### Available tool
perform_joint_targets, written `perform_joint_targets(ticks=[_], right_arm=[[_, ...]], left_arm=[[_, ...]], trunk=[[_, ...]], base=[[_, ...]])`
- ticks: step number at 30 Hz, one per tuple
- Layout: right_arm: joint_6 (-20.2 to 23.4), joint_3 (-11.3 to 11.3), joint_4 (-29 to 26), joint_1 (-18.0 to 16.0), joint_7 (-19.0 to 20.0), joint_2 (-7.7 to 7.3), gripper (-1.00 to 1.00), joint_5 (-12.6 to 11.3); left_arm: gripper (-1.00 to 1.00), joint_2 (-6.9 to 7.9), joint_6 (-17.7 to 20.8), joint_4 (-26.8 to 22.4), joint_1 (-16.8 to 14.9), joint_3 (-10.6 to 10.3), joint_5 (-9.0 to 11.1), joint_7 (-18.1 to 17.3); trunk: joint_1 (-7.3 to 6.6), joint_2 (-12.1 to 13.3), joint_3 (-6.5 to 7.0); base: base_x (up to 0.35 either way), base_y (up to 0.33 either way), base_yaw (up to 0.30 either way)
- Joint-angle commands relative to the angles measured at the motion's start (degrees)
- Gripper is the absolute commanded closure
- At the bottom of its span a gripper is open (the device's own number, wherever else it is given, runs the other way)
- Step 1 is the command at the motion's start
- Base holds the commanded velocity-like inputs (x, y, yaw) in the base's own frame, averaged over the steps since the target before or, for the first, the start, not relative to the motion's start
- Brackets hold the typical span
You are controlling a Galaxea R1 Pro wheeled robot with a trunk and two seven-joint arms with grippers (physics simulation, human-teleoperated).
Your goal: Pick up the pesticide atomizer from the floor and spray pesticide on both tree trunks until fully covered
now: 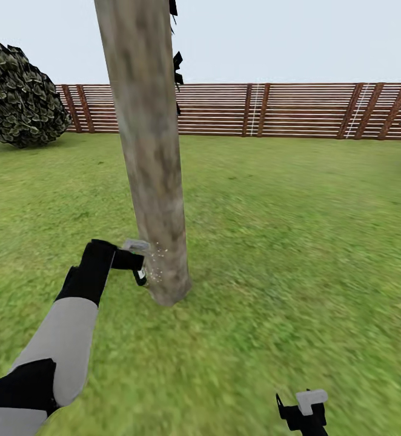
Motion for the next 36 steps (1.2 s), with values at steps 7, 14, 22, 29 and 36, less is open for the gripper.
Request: perform_joint_targets(ticks=[7,14,22,29,36], right_arm=[[0.0,0.0,-0.1,0.0,0.0,0.0,-1.0,0.0],[0.0,0.0,-0.1,0.0,0.0,0.07,-1.0,-0.1],[0.0,-0.1,-0.2,0.0,0.0,0.0,-1.0,-0.1],[0.0,-0.1,-0.1,0.0,0.0,0.0,-1.0,-0.1],[0.0,-0.1,-0.1,0.0,0.0,0.0,-1.0,-0.1]], left_arm=[[1.0,0.16,0.2,-1.0,0.1,-0.5,0.3,-1.5],[1.0,-0.14,1.7,-0.9,-5.7,-0.4,0.4,-1.6],[1.0,4.03,2.5,-0.8,-0.9,-0.6,0.1,-1.3],[1.0,3.79,2.3,-0.4,1.3,-0.4,0.2,-1.1],[1.0,3.7,2.2,-0.7,1.6,-0.5,0.0,-1.1]], trunk=[[0.0,0.0,0.0],[0.0,0.0,0.0],[0.0,0.0,0.0],[0.0,0.0,0.0],[0.0,0.0,0.0]], base=[[-0.232,0.0,0.0],[-0.062,0.0,0.129],[-0.001,-0.004,0.015],[0.0,-0.22,0.0],[0.0,-0.269,0.0]])
